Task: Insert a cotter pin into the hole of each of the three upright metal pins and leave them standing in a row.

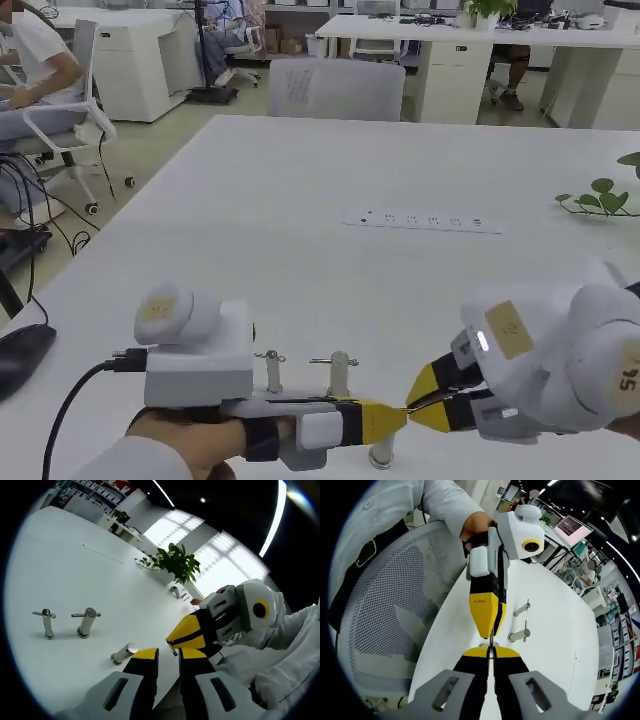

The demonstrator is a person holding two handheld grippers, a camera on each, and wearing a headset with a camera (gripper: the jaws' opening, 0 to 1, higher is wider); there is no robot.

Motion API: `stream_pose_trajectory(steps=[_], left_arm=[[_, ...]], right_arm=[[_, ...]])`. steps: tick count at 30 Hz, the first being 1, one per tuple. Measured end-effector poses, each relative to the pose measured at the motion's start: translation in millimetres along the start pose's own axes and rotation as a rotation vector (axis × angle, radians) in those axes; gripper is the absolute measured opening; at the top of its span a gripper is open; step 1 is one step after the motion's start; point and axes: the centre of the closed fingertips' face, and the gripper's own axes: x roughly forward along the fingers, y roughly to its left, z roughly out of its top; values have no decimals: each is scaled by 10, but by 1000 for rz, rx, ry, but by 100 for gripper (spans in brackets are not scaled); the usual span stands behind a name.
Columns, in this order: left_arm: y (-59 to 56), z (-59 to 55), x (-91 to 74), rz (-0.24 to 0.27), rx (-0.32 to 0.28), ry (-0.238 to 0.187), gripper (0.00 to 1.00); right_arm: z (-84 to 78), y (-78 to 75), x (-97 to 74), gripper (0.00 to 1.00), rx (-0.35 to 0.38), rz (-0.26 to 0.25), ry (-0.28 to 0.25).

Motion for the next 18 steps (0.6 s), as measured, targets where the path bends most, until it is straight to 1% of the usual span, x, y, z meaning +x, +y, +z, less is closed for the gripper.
stream_pose_trajectory(steps=[5,10,14,18], left_arm=[[-23,-19,18,-10,-34,13,9],[-29,-47,33,-12,-53,26,3],[1,-71,34,-3,-64,36,2],[19,-84,28,-5,-103,39,1]], right_arm=[[11,-1,2,3,-8,0,-2],[29,1,19,3,-7,5,-6],[35,15,26,4,-13,12,-6],[40,27,34,4,-24,16,-4]])
